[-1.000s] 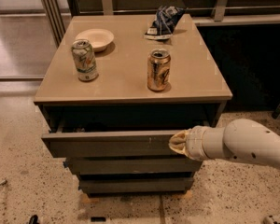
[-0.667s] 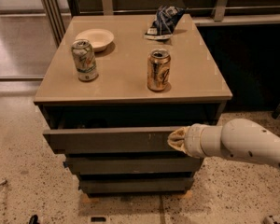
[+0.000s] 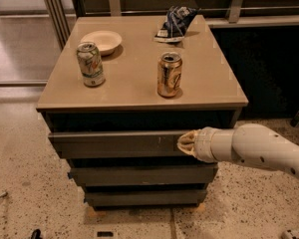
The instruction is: Close top drawer
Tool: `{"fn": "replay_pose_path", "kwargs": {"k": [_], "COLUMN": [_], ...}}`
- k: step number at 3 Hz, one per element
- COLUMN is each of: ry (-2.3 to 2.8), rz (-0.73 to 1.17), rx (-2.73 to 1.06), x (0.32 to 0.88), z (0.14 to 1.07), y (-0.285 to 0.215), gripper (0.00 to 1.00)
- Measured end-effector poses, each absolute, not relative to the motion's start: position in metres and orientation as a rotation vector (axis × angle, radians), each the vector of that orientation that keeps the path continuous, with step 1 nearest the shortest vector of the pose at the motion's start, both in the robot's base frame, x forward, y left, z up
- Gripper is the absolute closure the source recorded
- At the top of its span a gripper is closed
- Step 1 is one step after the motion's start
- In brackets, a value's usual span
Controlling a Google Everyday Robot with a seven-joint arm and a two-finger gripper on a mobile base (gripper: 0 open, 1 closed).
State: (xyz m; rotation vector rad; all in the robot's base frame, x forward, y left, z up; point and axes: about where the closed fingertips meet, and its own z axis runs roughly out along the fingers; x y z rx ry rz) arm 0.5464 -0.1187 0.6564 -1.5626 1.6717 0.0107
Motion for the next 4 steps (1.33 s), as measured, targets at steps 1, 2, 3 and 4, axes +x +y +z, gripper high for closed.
{"fn": "replay_pose_path", "kwargs": {"k": [1, 2, 3, 4], "ry": [1.668, 1.669, 1.664, 1.668], "rz": [-0.008, -0.010, 0.059, 0.184], "rx": [-1.558, -1.560, -1.608, -1.682], "x": [0.560, 0.559, 0.545, 0.513], "z": [0.657, 0.657, 0.663, 0.665], "y": [-0.118, -0.119, -0.126, -0.135], "gripper": [1.00, 1.00, 1.00, 1.00]}}
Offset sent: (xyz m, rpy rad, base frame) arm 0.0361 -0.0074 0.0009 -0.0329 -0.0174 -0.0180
